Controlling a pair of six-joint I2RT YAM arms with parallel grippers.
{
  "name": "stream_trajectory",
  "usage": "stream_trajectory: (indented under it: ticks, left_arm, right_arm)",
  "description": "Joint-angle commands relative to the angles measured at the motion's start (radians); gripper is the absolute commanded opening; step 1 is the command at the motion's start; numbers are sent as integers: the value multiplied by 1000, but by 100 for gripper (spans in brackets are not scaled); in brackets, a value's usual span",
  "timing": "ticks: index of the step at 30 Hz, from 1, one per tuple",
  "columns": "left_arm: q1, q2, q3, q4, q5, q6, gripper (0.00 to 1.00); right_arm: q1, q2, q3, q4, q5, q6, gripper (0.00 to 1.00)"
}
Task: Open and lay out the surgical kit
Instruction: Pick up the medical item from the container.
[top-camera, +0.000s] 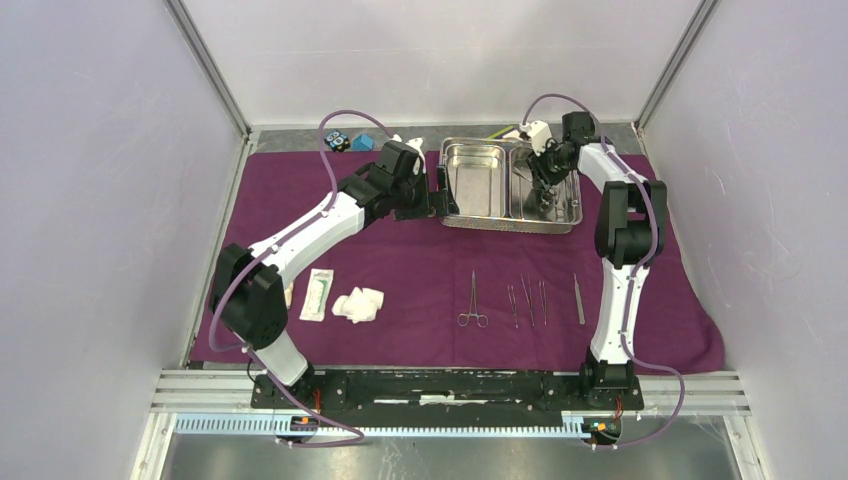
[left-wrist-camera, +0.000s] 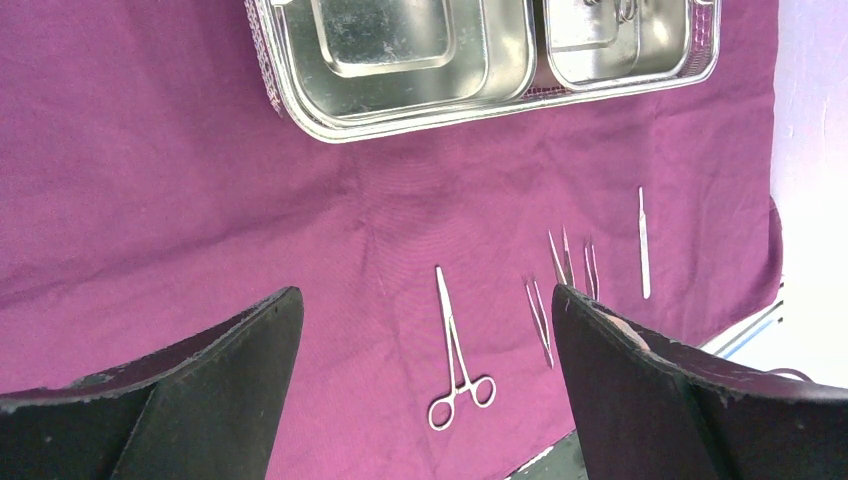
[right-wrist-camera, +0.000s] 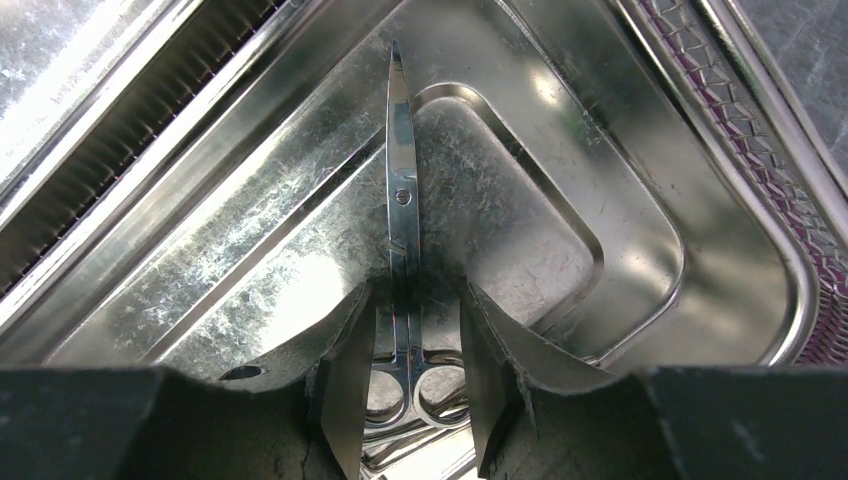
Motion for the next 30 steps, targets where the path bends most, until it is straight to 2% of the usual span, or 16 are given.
stream_trajectory:
  ticks: [1,12,21,25,30]
  left_arm:
    - [7,-33,-4,34,23,-35,100]
    - [11,-43,-8,36,28,-39,100]
    - [14,-38,-7,39,38,-49,100]
    - [14,-32,-5,41,49,-55,100]
    - [17,-33,-7,41,51,-54,100]
  right_arm:
    - [-1,-8,-19,-32,1,-49,42]
    - [-53,27,11,-116,-41,-73,37]
    - [-53,6,-51,-88,-35,-76,31]
    - [-53,3,-61,-70,-25,-61,27]
    - [-53,-13,-77,-41,-28,-34,15]
